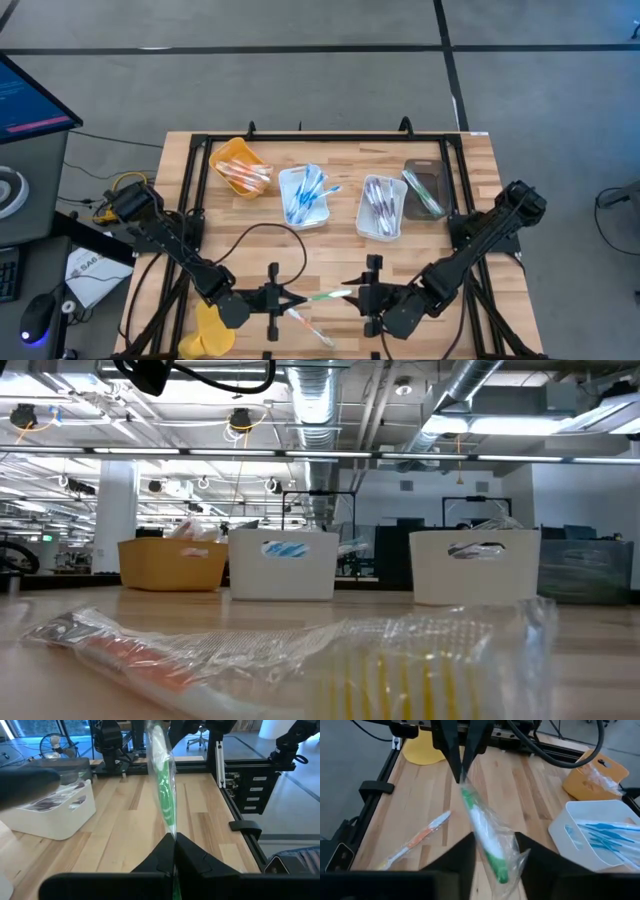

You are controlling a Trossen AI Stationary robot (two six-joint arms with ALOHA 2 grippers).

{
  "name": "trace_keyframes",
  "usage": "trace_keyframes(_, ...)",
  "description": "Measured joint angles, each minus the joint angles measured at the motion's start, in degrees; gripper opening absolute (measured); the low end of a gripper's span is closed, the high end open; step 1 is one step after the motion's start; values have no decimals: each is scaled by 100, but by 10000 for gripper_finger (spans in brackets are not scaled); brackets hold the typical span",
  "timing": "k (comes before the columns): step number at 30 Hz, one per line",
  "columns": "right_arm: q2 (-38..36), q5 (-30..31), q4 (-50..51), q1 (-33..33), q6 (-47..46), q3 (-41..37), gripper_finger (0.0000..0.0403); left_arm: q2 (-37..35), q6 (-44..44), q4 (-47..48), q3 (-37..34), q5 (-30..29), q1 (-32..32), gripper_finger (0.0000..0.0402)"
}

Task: Pick & Place Toothbrushes
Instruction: Put the green toothbrush into the black bin

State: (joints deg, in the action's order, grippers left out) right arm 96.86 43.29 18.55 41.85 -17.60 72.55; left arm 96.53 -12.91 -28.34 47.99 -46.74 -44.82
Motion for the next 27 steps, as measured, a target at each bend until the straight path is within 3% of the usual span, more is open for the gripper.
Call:
trace_keyframes(7,0,-290,-22,-7,270,0,15,0,2,0,0,-14,0,1)
trace_keyframes(12,0,-471,-88,-28,287,0,22,0,13,2,1,57,-2,1)
trace_keyframes(17,0,-446,-98,-26,302,0,4,0,3,3,2,84,-2,5)
trace_keyframes(21,0,-435,-99,-39,301,0,0,3,13,2,2,480,-2,22)
trace_keyframes(27,0,-437,-84,-31,301,0,0,4,13,0,2,522,-2,57)
